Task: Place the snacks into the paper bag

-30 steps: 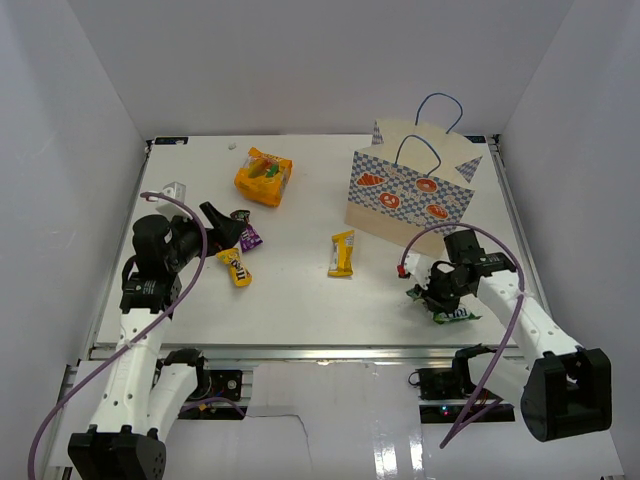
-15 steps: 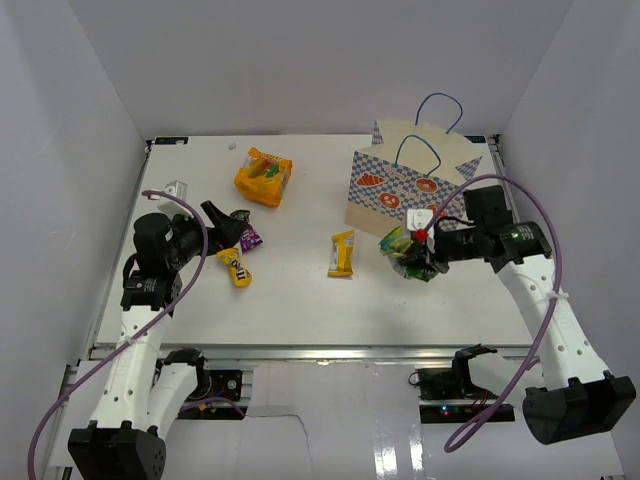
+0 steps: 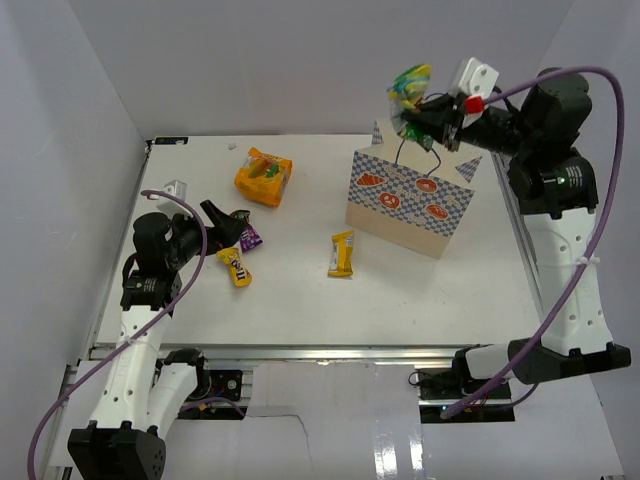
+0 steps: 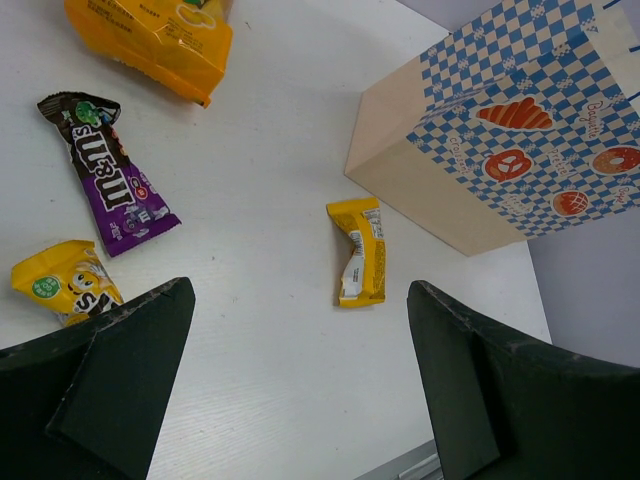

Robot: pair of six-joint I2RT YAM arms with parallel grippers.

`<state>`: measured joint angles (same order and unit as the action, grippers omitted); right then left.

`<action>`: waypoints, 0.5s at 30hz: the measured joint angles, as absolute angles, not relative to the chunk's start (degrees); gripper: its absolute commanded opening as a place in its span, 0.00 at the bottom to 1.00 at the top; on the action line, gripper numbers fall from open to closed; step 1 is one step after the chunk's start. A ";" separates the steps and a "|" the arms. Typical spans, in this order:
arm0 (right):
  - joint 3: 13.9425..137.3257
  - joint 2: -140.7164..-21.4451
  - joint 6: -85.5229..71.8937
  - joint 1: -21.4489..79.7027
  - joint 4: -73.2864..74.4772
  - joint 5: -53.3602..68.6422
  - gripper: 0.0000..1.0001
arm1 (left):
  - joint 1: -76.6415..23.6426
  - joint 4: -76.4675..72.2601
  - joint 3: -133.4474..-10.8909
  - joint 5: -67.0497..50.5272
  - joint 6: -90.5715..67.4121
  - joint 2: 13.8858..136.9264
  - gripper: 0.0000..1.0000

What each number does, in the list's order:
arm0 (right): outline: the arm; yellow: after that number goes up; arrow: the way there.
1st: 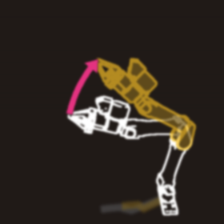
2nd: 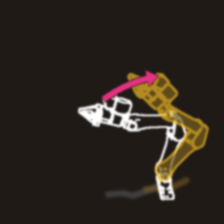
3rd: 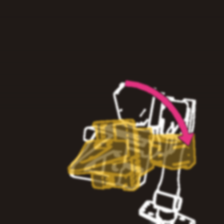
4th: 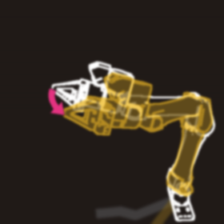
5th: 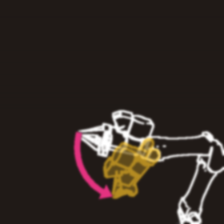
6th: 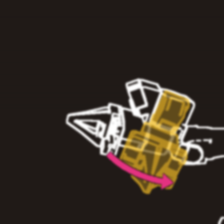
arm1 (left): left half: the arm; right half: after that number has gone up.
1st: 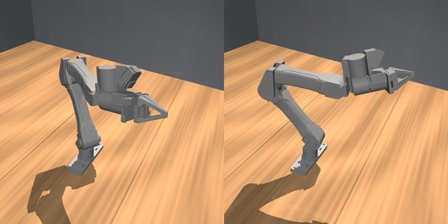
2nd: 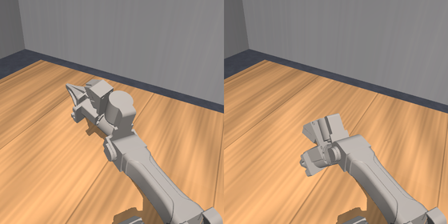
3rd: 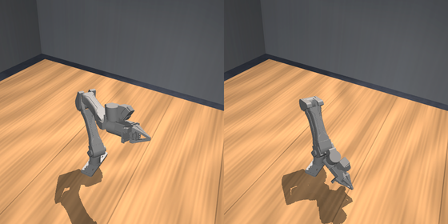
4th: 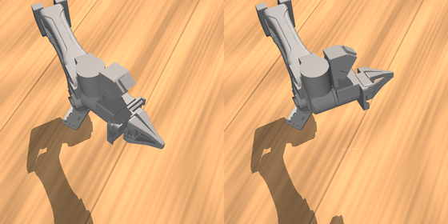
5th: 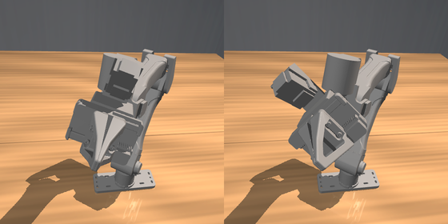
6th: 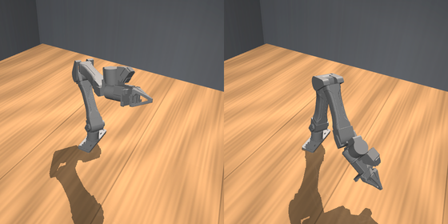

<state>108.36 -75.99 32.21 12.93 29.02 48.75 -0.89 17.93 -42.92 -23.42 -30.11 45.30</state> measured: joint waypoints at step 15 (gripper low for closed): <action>107.98 -90.19 17.02 -3.18 24.14 52.90 0.08 | -0.89 17.98 -42.92 -23.49 -30.09 44.60 0.98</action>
<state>107.98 -90.19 17.02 -3.18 24.14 52.90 -0.89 17.98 -42.92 -23.49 -30.09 44.60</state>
